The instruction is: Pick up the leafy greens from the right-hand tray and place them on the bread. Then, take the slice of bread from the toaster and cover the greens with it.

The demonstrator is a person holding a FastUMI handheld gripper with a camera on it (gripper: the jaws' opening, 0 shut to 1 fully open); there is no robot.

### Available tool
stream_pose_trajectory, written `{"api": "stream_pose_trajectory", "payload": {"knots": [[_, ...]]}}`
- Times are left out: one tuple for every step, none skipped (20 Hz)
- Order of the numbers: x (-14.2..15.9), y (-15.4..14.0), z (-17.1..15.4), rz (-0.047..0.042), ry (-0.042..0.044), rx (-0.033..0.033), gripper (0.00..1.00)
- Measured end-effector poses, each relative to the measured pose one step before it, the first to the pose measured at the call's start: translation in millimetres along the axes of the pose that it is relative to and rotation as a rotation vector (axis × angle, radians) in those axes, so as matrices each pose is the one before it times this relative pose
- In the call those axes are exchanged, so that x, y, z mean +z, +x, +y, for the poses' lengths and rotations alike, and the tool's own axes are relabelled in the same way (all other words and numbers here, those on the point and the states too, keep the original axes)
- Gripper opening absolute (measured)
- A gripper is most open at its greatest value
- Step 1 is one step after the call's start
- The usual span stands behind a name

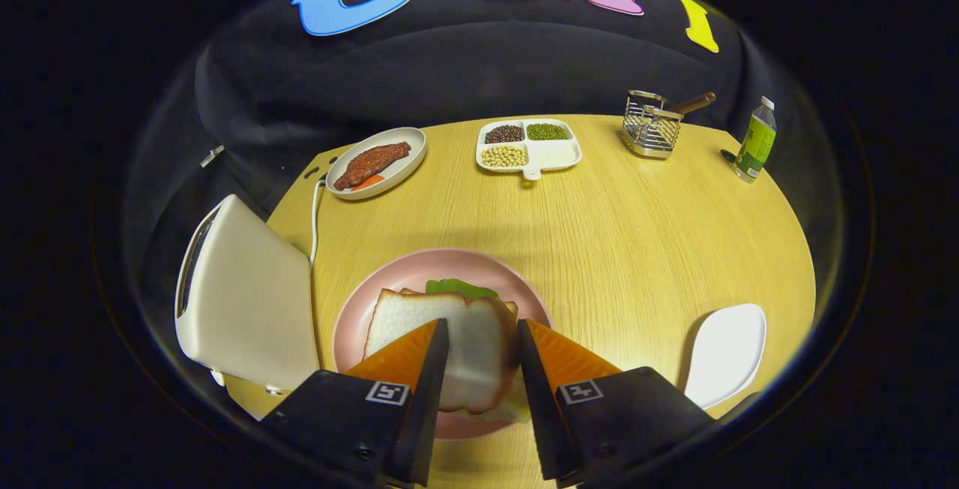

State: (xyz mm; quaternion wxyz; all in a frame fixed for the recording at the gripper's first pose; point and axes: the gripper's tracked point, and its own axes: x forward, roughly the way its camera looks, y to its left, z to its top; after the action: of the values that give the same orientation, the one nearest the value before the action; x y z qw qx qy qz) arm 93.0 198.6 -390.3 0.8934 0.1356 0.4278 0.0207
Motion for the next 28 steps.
{"api": "stream_pose_trajectory", "payload": {"knots": [[-0.55,-0.17,-0.39,0.00125,-0.00219,-0.00017,0.58],[-0.34,0.57,-1.63,0.00092,-0.00434,-0.00824,0.58],[-1.16,0.13,-2.85,0.00432,-0.01101,-0.00870,0.58],[-1.39,0.49,-1.90,0.00239,-0.01850,-0.00535,0.63],[-1.67,-1.77,-2.42,0.00153,-0.02219,-0.00679,0.64],[-0.10,-1.84,-0.43,-0.00460,-0.01875,0.00236,0.65],[0.93,-1.85,-0.67,-0.00895,-0.01607,0.00164,0.67],[2.26,-2.77,0.15,-0.01058,-0.01292,0.00576,0.71],[2.26,-3.75,0.19,-0.01286,-0.01043,0.00787,0.74],[2.89,-4.75,0.81,-0.01156,-0.00988,0.00919,0.82],[3.44,-4.62,0.09,-0.01452,-0.00992,0.00736,0.88],[3.47,-5.99,0.55,-0.01093,-0.01163,0.00909,0.95],[3.73,-5.21,1.63,-0.01382,-0.01045,0.01236,0.98],[4.88,-6.38,1.88,-0.01473,-0.01173,0.01435,0.99],[5.28,-6.27,3.69,-0.01950,-0.01050,0.01846,0.99],[6.80,-7.54,3.60,-0.02208,-0.01324,0.02001,1.00],[5.11,-7.49,1.80,-0.01766,-0.01420,0.01534,1.00],[6.88,-9.08,1.70,-0.01713,-0.01044,0.01529,1.00],[7.88,-9.44,3.26,-0.02111,-0.00782,0.02152,1.00],[8.87,-9.97,2.43,-0.02128,-0.01050,0.02008,1.00],[8.98,-10.53,2.29,-0.01950,-0.01520,0.02097,0.99],[8.61,-10.65,0.34,-0.01680,-0.01815,0.01472,1.00],[7.36,-10.91,-0.04,-0.01946,-0.01957,0.01594,1.00],[7.92,-10.33,0.14,-0.01751,-0.01952,0.01429,1.00],[6.63,-10.73,-0.87,-0.01344,-0.01809,0.01217,1.00],[6.42,-10.16,-1.12,-0.01334,-0.01295,0.01206,1.00],[6.00,-9.56,-0.58,-0.01431,-0.00542,0.01186,1.00],[6.61,-9.40,-1.76,-0.01560,0.00127,0.01060,1.00]]}}
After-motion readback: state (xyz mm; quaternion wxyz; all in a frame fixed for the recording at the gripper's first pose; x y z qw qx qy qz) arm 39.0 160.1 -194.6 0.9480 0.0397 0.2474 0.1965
